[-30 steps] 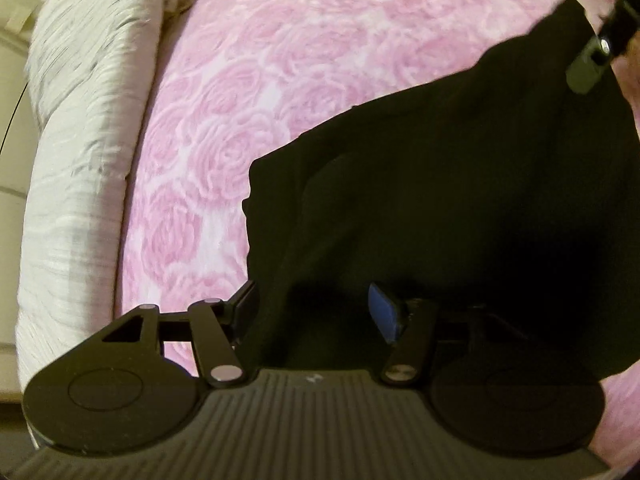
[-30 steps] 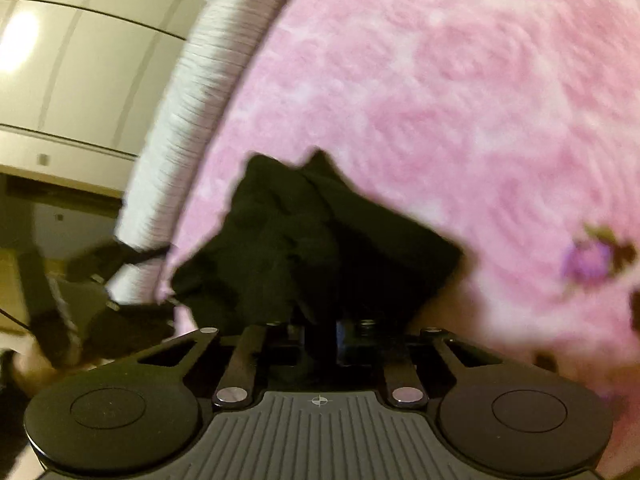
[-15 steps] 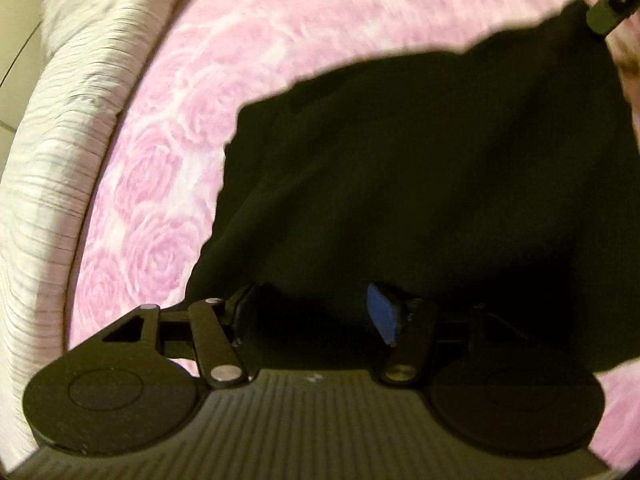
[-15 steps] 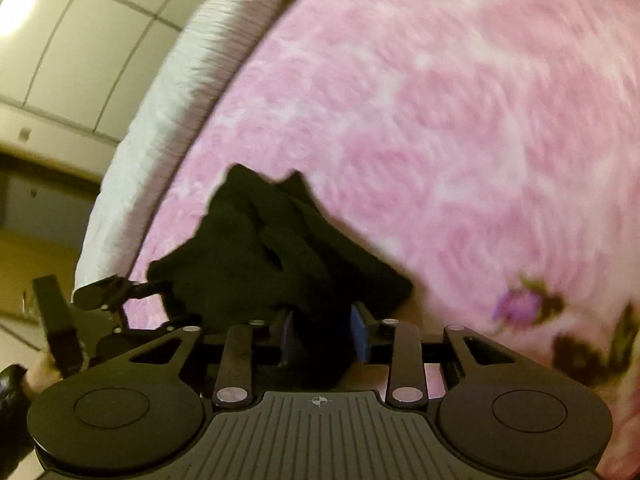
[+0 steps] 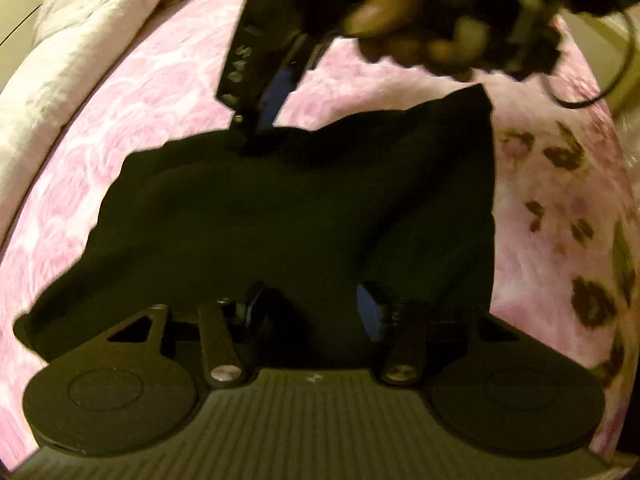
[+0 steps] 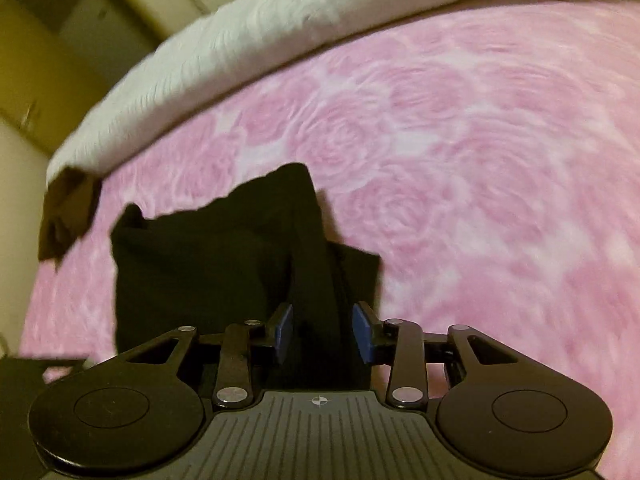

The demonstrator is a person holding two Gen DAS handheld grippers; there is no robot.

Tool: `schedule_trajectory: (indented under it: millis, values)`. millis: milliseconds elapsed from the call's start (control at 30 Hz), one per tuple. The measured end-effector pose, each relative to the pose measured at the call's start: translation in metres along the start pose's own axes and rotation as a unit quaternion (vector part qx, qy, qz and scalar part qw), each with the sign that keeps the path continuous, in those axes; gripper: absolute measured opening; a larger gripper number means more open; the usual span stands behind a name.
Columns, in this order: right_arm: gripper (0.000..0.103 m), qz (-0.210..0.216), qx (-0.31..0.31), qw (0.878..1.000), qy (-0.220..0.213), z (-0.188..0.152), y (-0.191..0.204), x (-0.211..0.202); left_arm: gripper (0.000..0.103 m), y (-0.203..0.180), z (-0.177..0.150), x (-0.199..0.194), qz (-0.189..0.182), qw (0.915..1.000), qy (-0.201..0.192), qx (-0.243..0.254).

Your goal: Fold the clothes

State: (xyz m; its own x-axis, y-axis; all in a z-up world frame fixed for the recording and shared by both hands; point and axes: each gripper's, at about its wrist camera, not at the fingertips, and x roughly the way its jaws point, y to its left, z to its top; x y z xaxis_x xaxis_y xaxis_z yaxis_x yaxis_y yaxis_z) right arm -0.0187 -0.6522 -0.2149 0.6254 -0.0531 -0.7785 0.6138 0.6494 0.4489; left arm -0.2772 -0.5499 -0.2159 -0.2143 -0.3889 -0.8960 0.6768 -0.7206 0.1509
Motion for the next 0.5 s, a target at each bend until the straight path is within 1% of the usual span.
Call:
schedule_trajectory:
  millis: [133,300,333,367,433,467,500]
  values:
    - [0.037,0.021,-0.012,1.000,0.010,0.023,-0.007,0.032,0.045,0.005,-0.004,-0.004,0.006,0.9996,-0.009,-0.026]
    - [0.037,0.045,-0.014,0.999,0.016,0.051,-0.004,0.058,0.046,0.007,-0.006,-0.006,0.011,0.9987,-0.016,-0.047]
    - [0.028,0.043,-0.017,0.999,0.021,0.056,-0.001,0.063,0.046,0.007,-0.006,-0.006,0.012,0.9985,-0.016,-0.051]
    - [0.019,0.032,-0.031,0.999,0.023,0.060,0.005,0.066,0.046,0.006,-0.004,-0.006,0.014,0.9984,-0.017,-0.051]
    - [0.008,0.023,-0.075,0.997,0.016,0.064,0.023,0.059,0.046,0.004,-0.001,-0.011,0.021,0.9983,-0.029,-0.046]
    - [0.007,0.023,-0.095,0.995,0.007,0.066,0.032,0.053,0.045,0.003,0.001,-0.015,0.025,0.9981,-0.038,-0.043]
    - [0.006,0.037,-0.102,0.994,-0.005,0.069,0.038,0.046,0.045,0.002,0.002,-0.017,0.030,0.9978,-0.044,-0.040]
